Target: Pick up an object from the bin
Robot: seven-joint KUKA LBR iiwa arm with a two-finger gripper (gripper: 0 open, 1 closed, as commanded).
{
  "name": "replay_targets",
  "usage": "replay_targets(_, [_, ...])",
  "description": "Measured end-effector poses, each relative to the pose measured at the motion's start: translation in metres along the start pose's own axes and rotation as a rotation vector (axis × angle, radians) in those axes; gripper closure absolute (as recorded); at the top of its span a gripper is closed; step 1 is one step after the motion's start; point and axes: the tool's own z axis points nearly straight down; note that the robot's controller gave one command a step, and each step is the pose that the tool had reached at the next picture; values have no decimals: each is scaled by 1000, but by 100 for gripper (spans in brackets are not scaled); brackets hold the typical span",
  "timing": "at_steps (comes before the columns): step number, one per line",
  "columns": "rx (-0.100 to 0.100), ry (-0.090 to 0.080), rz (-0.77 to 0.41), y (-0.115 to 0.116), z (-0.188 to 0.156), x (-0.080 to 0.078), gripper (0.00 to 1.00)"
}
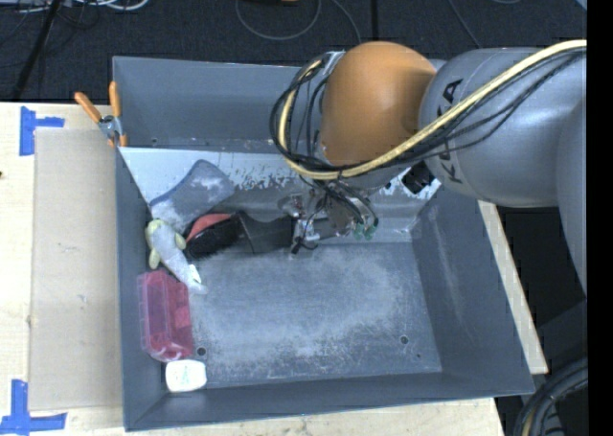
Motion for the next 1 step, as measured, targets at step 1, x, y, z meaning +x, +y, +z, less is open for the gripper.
replay_targets(1, [0, 3, 10, 1, -148, -13, 100])
